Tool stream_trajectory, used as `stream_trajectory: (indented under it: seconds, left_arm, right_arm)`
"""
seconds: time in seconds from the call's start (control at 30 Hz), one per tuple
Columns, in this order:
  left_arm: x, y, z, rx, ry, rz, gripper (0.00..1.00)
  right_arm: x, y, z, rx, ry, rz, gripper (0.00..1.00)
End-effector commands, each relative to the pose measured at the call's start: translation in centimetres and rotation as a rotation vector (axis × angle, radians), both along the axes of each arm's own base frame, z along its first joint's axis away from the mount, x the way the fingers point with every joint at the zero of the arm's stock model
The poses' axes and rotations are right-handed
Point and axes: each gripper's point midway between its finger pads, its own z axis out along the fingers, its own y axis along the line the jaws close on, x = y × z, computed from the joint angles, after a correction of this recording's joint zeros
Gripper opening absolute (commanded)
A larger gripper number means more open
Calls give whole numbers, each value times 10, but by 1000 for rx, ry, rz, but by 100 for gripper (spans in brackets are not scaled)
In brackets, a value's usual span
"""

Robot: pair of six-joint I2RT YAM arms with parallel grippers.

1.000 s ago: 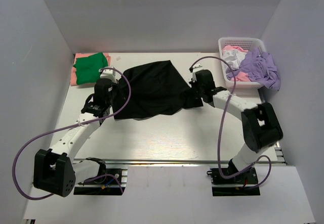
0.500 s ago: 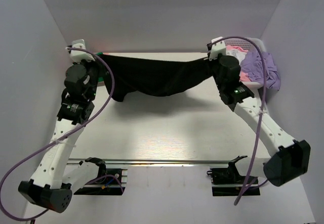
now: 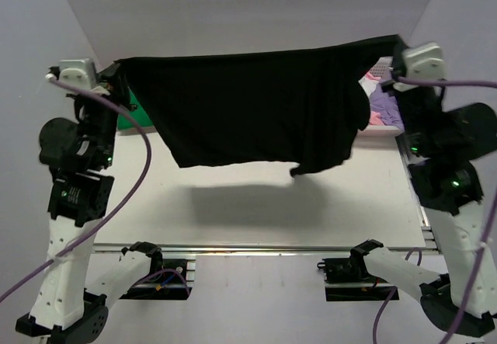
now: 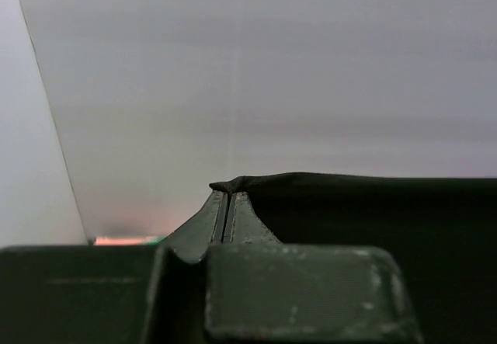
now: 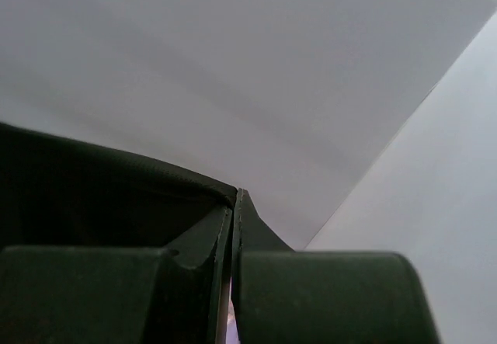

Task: Fold and stack the t-shirts
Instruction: Flatten out the tshirt

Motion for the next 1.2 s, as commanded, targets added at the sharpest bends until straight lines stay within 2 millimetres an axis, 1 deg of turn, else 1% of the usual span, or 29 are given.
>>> stream_trajectory:
  seconds: [0.0,0.07,0.1,0.17,0.2,0.23,0.27,0.33,0.37,0.4,0.43,0.5,0.53,0.57,0.6,0.63,0.67,0.7,0.73,0.77,0.8,0.83,0.87,0.9,0.97,1.03,1.07,1.1,1.17]
  left_arm:
    - [-47,19,47,25,-138,39,0]
    - [-67,27,61,29,-174,57,0]
    - [-72,29,66,46,-189,67,0]
    - [-88,34,80,44,-222,73,0]
    - [-97,37,91,58,-252,87,0]
    - [-102,39,94,55,-259,87,0]
    - [-100,36,96,63,-253,77,0]
    - [-105,37,107,72,-279,78,0]
    - [-101,33,105,83,-262,65,0]
    - [-110,34,115,80,-289,59,0]
    - [-102,29,111,94,-271,43,0]
    - [-110,24,119,105,-301,12,0]
    - [-110,23,120,110,-303,2,0]
    - [-115,23,124,97,-316,-2,0]
    - [-118,18,125,113,-320,-31,0]
    - [-118,16,125,120,-323,-43,0]
    - [-125,15,125,111,-329,-61,0]
    - [-135,12,126,123,-343,-85,0]
    - [-143,14,130,106,-360,-91,0]
    - [-143,13,130,98,-359,-96,0]
    - [-151,17,132,90,-369,-87,0]
    - [-151,17,132,80,-368,-93,0]
    - [-159,18,138,65,-386,-97,0]
    - [-159,16,135,74,-372,-109,0]
    - [-170,13,140,77,-385,-145,0]
    - [-177,4,138,96,-380,-196,0]
    - [-181,3,141,91,-390,-210,0]
    - [-192,4,145,76,-411,-226,0]
    - [-196,3,146,73,-414,-238,0]
  right_arm:
    - [-54,-25,58,-65,-167,-38,0]
    - [-70,-30,69,-105,-194,-46,0]
    - [-84,-37,84,-102,-235,-56,0]
    - [-91,-43,90,-151,-253,-93,0]
    - [-100,-45,96,-166,-276,-90,0]
    - [-102,-43,96,-179,-280,-81,0]
    - [-106,-45,96,-199,-289,-92,0]
    - [-110,-43,93,-226,-291,-81,0]
    - [-110,-43,92,-226,-288,-80,0]
    - [-111,-44,92,-230,-290,-81,0]
    - [-114,-46,93,-227,-295,-82,0]
    - [-121,-46,95,-229,-312,-73,0]
    - [-126,-43,96,-235,-326,-53,0]
    - [-128,-41,93,-250,-316,-34,0]
    - [-138,-31,95,-273,-348,32,0]
    - [-143,-33,94,-273,-349,30,0]
    - [-150,-25,92,-294,-358,83,0]
    - [-166,-29,92,-286,-378,100,0]
    - [-171,-29,92,-284,-388,115,0]
    - [-177,-27,93,-286,-401,132,0]
    - [-190,-32,95,-277,-425,132,0]
    - [-194,-33,95,-271,-431,142,0]
    - [-202,-33,97,-276,-448,152,0]
    - [-210,-35,96,-274,-448,160,0]
    - [-219,-37,98,-272,-460,173,0]
    - [-226,-40,97,-270,-465,176,0]
    - [-226,-40,97,-267,-463,177,0]
    - [-231,-41,97,-266,-471,180,0]
    - [-236,-42,97,-258,-481,187,0]
